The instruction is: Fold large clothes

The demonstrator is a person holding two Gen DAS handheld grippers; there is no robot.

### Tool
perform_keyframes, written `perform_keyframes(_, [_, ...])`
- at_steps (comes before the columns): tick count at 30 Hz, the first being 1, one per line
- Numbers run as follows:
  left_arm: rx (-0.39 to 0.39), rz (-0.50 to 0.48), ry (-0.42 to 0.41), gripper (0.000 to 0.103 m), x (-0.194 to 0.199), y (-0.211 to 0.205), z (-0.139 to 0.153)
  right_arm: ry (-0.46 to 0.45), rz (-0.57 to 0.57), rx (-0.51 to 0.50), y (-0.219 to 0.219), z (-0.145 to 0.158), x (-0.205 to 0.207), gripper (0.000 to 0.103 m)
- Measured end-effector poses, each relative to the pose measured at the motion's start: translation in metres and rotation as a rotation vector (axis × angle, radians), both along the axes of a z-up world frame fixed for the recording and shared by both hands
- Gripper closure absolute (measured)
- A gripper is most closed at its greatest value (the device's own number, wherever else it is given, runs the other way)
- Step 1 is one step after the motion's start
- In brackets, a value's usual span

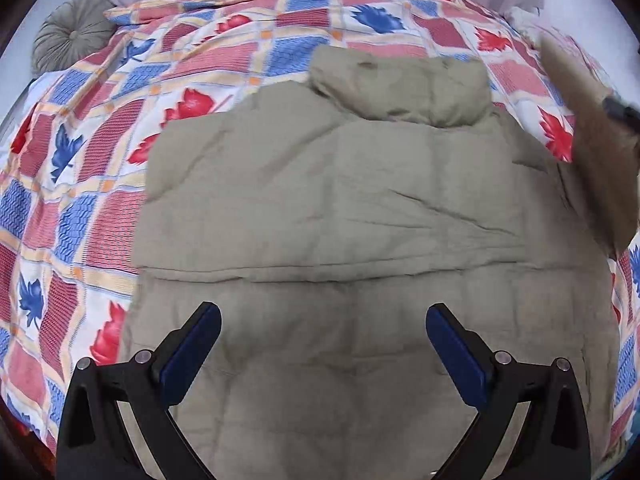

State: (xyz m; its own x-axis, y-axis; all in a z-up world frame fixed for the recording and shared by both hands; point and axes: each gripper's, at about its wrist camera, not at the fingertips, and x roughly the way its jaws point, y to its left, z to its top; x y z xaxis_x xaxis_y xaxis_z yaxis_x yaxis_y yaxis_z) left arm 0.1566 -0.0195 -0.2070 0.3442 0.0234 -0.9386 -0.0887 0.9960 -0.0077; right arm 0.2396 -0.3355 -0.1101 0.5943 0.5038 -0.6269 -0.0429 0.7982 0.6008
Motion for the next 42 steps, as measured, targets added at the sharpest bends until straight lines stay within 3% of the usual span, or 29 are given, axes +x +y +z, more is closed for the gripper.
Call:
perform_keyframes(5, [-0.004, 0.04, -0.026, 0.0, -0.001, 0.043, 0.001, 0.162, 0.049, -0.02, 0.066, -0.065, 0.0, 0.098])
perform_keyframes(9, [-0.006, 0.043, -0.028, 0.0, -0.003, 0.065, -0.004, 0.284, 0.013, -0.004, 0.076, -0.113, -0.006, 0.097])
perform_keyframes(14, [-0.023, 0.039, -0.018, 0.0, -0.002, 0.075, -0.009, 0.351, -0.033, 0.023, 0.073, -0.135, -0.021, 0.095])
perform_keyframes(16, [-0.033, 0.04, -0.02, 0.0, 0.0, 0.075, -0.009, 0.351, -0.026, 0.024, 0.074, -0.128, -0.022, 0.08])
perform_keyframes(18, [-0.044, 0.041, -0.023, 0.0, 0.004, 0.076, -0.01, 0.331, -0.01, 0.033, 0.072, -0.115, -0.026, 0.03])
perform_keyframes(19, [-0.049, 0.04, -0.023, 0.0, 0.006, 0.075, -0.01, 0.322, -0.01, 0.037, 0.07, -0.11, -0.028, 0.026])
perform_keyframes(22, [-0.065, 0.031, -0.028, 0.0, 0.012, 0.074, -0.008, 0.283, -0.048, 0.046, 0.058, -0.091, -0.036, 0.026])
perform_keyframes(25, [-0.074, 0.024, -0.034, 0.0, 0.017, 0.074, -0.006, 0.264, -0.159, 0.072, 0.035, -0.082, -0.041, 0.026])
perform_keyframes(29, [-0.081, 0.031, -0.037, 0.0, 0.02, 0.08, -0.003, 0.293, -0.339, 0.202, -0.003, -0.093, -0.038, 0.027])
perform_keyframes(31, [-0.094, 0.045, -0.035, 0.0, 0.021, 0.088, -0.002, 0.301, -0.39, 0.295, -0.012, -0.102, -0.033, 0.043])
perform_keyframes(32, [-0.099, 0.053, -0.039, 0.0, 0.021, 0.092, -0.001, 0.306, -0.402, 0.346, -0.015, -0.108, -0.028, 0.076])
perform_keyframes(33, [-0.101, 0.061, -0.043, 0.0, 0.021, 0.097, 0.001, 0.309, -0.392, 0.375, -0.014, -0.11, -0.023, 0.094])
perform_keyframes(35, [-0.107, 0.07, -0.053, 0.0, 0.022, 0.107, 0.004, 0.279, -0.354, 0.373, -0.003, -0.104, -0.012, 0.094])
perform_keyframes(37, [-0.134, 0.07, -0.06, 0.0, 0.022, 0.117, 0.005, 0.22, -0.251, 0.305, 0.022, -0.084, 0.001, 0.094])
perform_keyframes(39, [-0.154, 0.06, -0.059, 0.0, 0.022, 0.123, 0.006, 0.175, -0.141, 0.212, 0.051, -0.067, 0.008, 0.094])
perform_keyframes(42, [-0.187, 0.05, -0.057, 0.0, 0.022, 0.129, 0.007, 0.132, 0.065, -0.009, 0.117, -0.048, 0.012, 0.094])
